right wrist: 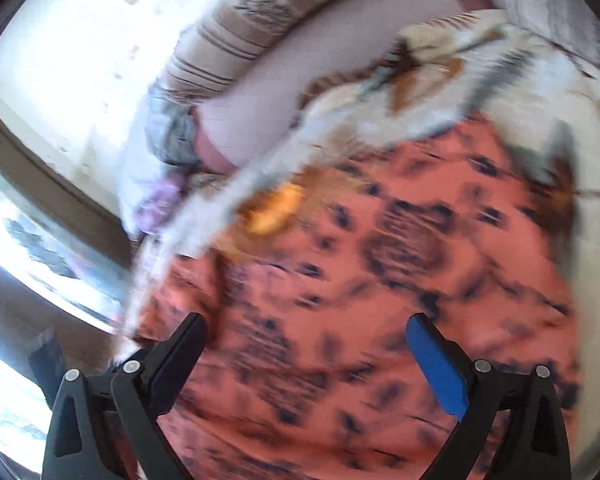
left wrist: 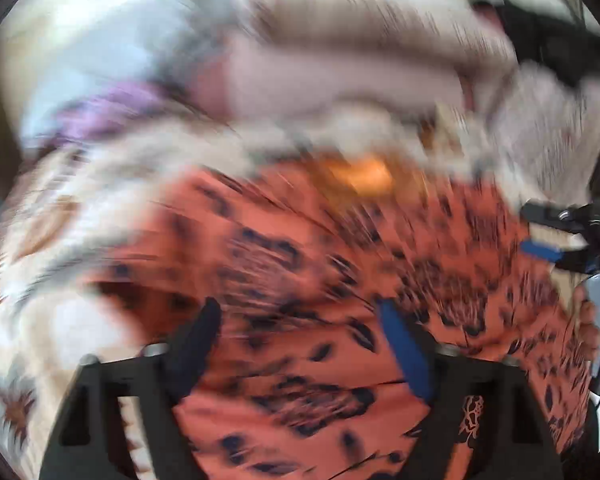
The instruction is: Fold small clothes
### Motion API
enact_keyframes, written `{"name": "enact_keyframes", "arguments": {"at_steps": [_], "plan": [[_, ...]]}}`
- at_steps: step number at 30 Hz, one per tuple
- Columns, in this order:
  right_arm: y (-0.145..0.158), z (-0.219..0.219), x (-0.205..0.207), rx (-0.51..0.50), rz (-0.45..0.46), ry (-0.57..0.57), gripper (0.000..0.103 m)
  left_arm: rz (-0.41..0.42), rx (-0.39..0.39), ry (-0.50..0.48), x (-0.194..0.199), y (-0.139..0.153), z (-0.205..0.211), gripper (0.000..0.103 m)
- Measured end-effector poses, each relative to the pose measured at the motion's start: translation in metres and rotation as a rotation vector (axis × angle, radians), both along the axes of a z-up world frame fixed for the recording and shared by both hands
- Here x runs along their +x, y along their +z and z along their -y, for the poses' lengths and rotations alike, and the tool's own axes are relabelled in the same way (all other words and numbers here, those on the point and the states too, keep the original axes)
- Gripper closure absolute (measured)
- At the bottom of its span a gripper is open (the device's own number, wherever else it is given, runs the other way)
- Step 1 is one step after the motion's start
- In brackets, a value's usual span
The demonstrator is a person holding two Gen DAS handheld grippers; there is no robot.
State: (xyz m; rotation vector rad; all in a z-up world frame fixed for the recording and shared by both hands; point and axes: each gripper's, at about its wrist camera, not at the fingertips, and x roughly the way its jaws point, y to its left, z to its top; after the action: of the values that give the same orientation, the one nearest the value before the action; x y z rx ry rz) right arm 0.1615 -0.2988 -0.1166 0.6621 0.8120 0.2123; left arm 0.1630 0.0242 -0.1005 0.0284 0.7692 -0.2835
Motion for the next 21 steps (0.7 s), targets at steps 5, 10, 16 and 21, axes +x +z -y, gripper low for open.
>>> {"name": "enact_keyframes", "arguments": {"at_steps": [5, 10, 16, 21], "plan": [[0.037, -0.107, 0.045, -0.220, 0.059, 0.221, 0.002, -0.009, -0.167, 0.285, -0.024, 0.000, -0.100, 0.014], [0.023, -0.248, 0.052, -0.658, 0.116, 0.508, 0.011, -0.079, -0.256, 0.430, -0.044, -0.019, -0.157, 0.014], [-0.020, -0.297, 0.041, -1.035, 0.113, 0.722, 0.049, -0.030, -0.234, 0.426, -0.059, -0.022, -0.174, 0.014], [-0.011, -0.313, 0.036, -0.988, 0.159, 0.782, 0.037, -0.046, -0.299, 0.428, -0.054, -0.025, -0.173, 0.014]]}}
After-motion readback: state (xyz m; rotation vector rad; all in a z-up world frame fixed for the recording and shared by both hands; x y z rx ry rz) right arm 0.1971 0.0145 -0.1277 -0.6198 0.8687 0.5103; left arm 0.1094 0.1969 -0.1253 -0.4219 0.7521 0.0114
